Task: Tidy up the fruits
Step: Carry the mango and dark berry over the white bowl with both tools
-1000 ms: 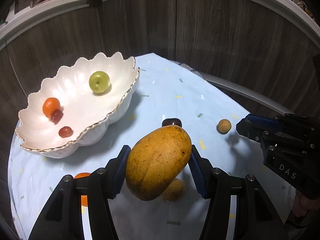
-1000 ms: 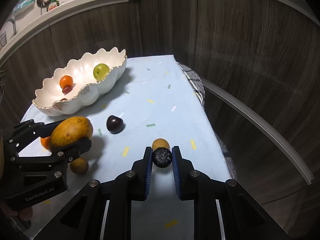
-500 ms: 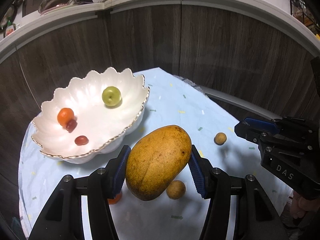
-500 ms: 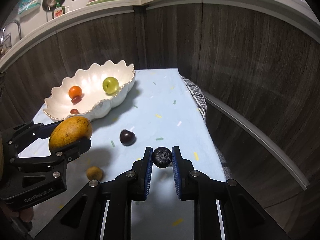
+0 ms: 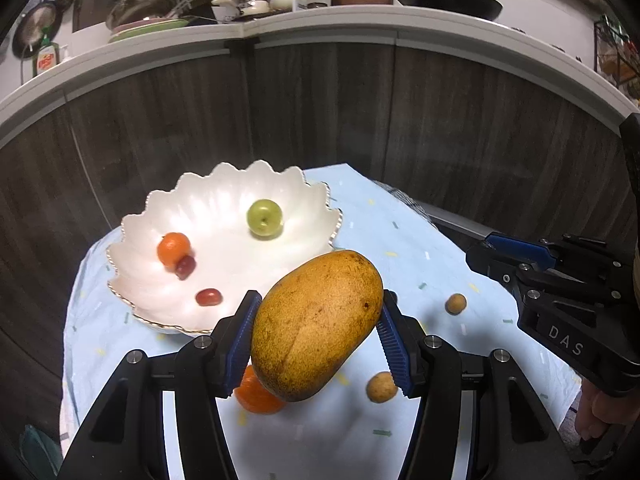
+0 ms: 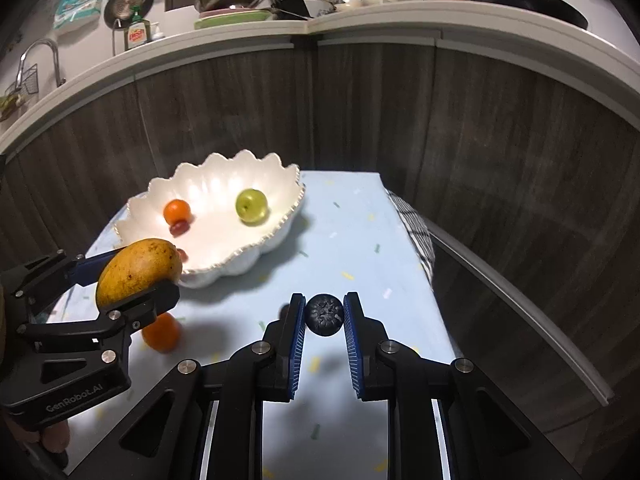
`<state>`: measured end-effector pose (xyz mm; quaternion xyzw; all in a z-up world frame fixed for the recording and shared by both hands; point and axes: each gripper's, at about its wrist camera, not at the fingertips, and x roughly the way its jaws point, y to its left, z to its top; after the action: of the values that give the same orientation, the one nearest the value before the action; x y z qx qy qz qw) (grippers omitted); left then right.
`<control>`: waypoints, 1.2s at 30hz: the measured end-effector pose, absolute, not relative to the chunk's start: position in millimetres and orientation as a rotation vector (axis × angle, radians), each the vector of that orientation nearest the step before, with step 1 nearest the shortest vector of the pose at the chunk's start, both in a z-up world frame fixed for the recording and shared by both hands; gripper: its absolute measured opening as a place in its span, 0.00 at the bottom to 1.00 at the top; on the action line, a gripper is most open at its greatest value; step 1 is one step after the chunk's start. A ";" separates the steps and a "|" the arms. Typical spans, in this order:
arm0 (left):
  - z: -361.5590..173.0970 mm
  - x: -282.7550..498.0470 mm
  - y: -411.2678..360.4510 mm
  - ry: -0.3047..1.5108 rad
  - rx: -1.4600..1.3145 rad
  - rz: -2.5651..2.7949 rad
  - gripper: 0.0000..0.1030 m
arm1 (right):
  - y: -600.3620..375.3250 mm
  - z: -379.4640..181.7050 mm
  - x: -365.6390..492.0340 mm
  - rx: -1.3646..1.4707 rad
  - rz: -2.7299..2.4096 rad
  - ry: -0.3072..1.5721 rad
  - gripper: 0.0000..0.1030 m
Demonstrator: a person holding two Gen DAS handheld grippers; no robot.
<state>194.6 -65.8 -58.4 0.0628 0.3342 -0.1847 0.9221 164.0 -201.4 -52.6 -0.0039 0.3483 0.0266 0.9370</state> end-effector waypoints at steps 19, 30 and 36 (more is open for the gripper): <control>-35.1 208.1 -21.5 0.641 0.079 -0.304 0.55 | -163.1 -20.2 184.8 -0.039 0.111 0.653 0.20; -28.3 220.6 0.9 0.629 0.050 -0.262 0.55 | -145.4 -8.7 200.6 -0.053 0.135 0.626 0.20; -30.2 229.7 10.1 0.636 0.038 -0.241 0.55 | -137.1 -9.0 211.9 -0.059 0.145 0.629 0.20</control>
<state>229.7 10.1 -30.2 0.0184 0.3118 -0.1181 0.9426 211.9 -137.1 -9.0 -0.0289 0.3091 0.0714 0.9479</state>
